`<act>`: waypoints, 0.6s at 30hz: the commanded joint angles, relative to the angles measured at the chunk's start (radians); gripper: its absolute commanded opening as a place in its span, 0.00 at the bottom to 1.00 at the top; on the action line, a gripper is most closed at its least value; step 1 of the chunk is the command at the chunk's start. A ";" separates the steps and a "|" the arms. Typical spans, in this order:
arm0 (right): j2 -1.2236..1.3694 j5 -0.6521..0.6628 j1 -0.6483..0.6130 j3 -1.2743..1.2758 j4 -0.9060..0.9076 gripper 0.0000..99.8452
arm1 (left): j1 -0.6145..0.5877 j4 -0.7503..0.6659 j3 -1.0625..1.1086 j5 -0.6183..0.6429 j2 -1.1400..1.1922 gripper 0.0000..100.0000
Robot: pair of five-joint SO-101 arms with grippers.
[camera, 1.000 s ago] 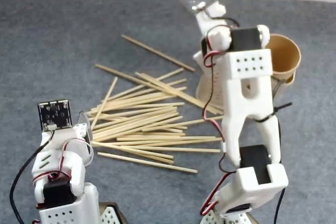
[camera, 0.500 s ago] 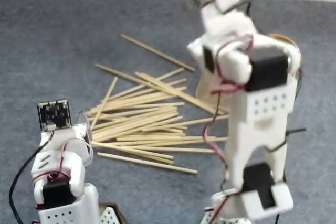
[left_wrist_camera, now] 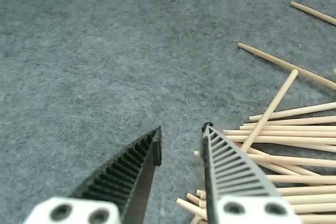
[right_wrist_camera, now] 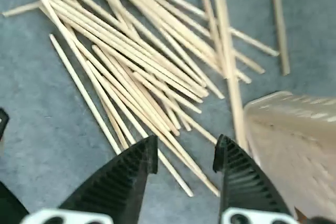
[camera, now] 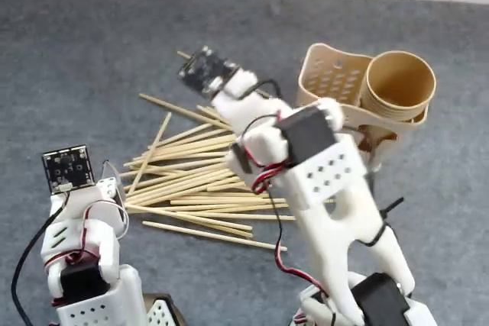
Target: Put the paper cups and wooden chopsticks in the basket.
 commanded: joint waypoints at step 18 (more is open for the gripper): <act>0.070 0.144 -0.110 0.615 -0.656 0.17 | -0.008 -0.023 -0.005 0.012 -0.012 0.14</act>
